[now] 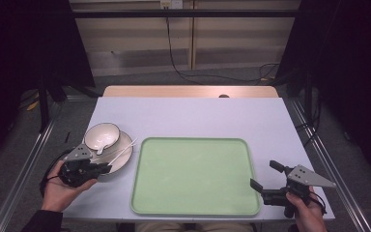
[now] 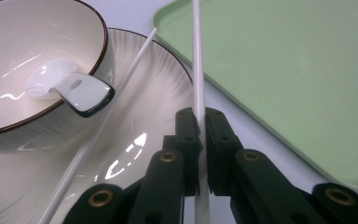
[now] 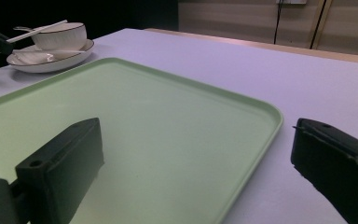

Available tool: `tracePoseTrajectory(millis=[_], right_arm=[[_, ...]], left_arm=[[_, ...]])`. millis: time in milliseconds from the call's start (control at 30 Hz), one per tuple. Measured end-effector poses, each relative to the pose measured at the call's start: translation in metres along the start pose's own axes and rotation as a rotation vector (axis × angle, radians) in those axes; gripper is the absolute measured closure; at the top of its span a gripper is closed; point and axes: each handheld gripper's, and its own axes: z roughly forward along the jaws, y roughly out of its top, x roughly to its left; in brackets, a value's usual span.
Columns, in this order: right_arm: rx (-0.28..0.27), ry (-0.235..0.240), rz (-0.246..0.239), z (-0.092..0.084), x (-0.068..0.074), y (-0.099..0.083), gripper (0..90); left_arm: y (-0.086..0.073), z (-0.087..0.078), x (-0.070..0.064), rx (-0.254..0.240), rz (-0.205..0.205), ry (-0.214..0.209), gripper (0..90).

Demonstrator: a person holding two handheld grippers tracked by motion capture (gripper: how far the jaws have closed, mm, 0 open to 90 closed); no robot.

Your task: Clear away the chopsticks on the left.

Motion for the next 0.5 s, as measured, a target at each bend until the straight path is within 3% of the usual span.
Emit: tracePoseTrajectory(millis=[200,333,500], right_arm=[[0.0,0.002,-0.002,0.0,0.0,0.0,2.2],[-0.008,0.005,0.003,-0.001,0.0,0.0,2.1],[-0.012,0.004,0.003,0.0,0.001,0.001,2.1]], left_arm=[[0.001,-0.003,-0.012,0.004,0.006,0.018,85.3],[0.001,-0.008,-0.019,-0.019,0.004,0.028,85.3],[-0.001,-0.01,-0.031,-0.009,-0.027,0.055,85.3]])
